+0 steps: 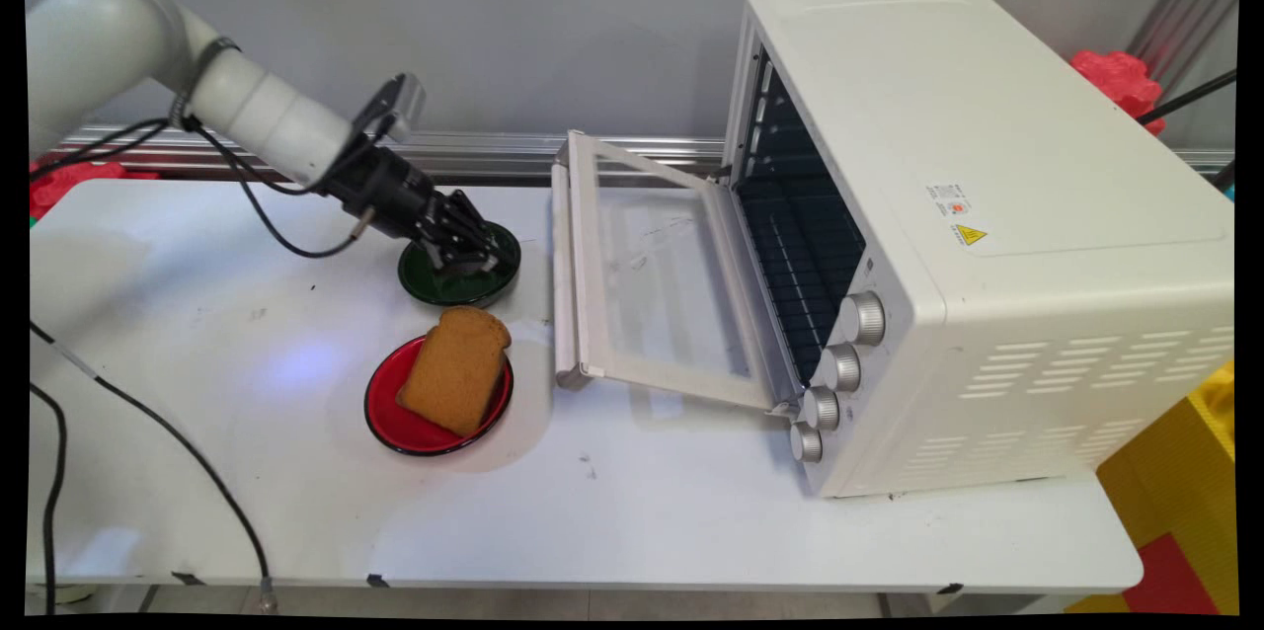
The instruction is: Close the oven
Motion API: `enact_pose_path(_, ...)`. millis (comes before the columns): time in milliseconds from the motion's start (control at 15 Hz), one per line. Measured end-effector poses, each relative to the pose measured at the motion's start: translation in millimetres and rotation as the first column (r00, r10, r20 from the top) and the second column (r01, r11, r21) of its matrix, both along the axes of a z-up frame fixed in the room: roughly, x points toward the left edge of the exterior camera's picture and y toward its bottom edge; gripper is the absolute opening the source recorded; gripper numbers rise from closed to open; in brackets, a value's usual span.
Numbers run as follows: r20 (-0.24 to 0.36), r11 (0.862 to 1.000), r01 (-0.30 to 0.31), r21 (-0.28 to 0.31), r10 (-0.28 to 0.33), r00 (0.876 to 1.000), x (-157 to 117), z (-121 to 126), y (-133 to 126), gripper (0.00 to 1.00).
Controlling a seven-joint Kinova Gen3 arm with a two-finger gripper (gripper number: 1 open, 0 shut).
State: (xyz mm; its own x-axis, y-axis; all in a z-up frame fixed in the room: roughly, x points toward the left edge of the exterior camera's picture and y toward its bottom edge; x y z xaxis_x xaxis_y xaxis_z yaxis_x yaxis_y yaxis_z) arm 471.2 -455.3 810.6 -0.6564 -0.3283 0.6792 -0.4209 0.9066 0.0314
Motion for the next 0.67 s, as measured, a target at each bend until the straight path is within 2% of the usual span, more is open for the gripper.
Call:
enact_pose_path(267,-0.01,1.0,0.007,-0.013,-0.008,1.0,-14,-22,-9,0.0)
enact_pose_path(667,-0.021,1.0,0.015,-0.024,-0.016,1.0,-25,-41,-17,0.0)
